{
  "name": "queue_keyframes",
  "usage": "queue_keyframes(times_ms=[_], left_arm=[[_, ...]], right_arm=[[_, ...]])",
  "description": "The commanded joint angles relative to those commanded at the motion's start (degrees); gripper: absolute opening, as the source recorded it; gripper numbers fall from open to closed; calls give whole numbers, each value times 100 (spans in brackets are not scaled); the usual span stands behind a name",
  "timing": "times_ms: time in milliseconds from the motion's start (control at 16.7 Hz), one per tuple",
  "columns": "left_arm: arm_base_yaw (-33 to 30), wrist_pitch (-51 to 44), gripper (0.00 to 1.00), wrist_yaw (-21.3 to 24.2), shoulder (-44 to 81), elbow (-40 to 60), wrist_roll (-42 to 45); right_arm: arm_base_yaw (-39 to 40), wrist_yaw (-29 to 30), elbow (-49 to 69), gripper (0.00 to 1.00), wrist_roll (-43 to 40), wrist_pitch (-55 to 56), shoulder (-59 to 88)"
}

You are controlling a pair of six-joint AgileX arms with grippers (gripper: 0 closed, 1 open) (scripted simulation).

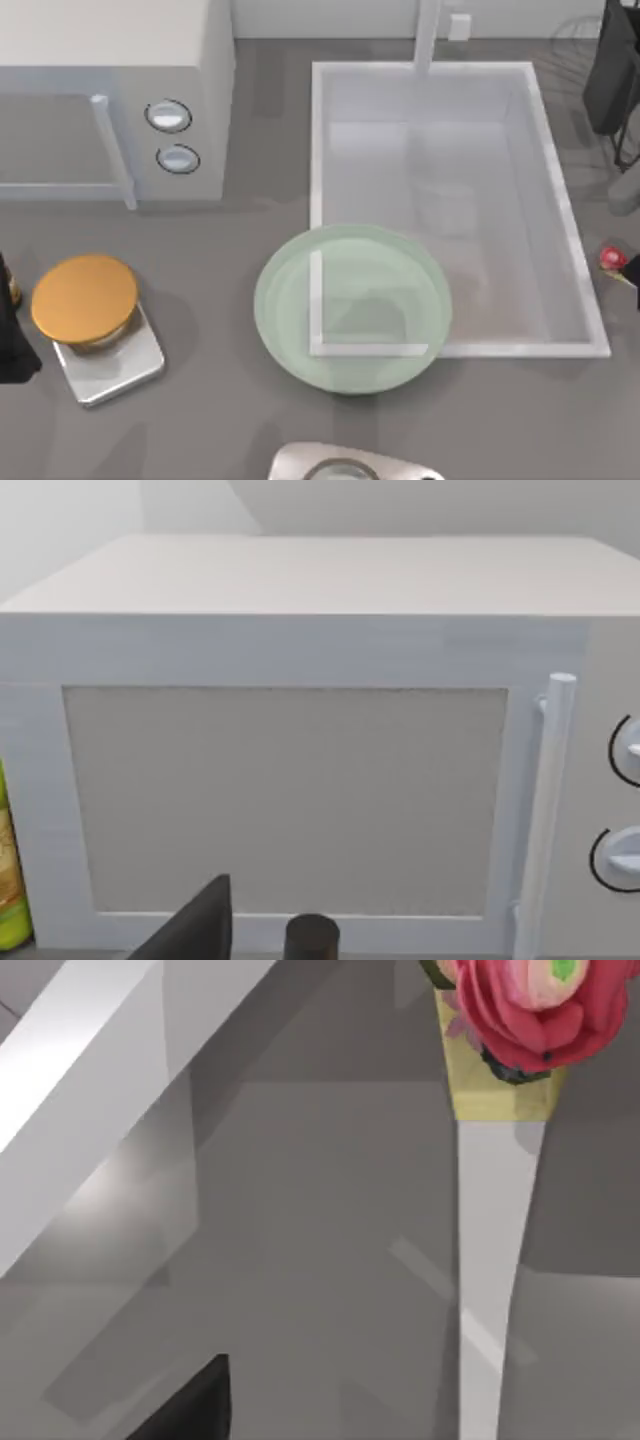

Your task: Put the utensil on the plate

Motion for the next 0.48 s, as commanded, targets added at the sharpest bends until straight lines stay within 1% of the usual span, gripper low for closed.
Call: queue_keyframes(times_ms=[120,240,480], left_arm=[[0,0,100,0,0,0,0],[0,0,100,0,0,0,0],[0,0,100,0,0,0,0]], right_arm=[[-1,1,-282,100,2,513,222],[-1,2,-456,100,0,801,371],[-2,3,-493,100,0,856,402]])
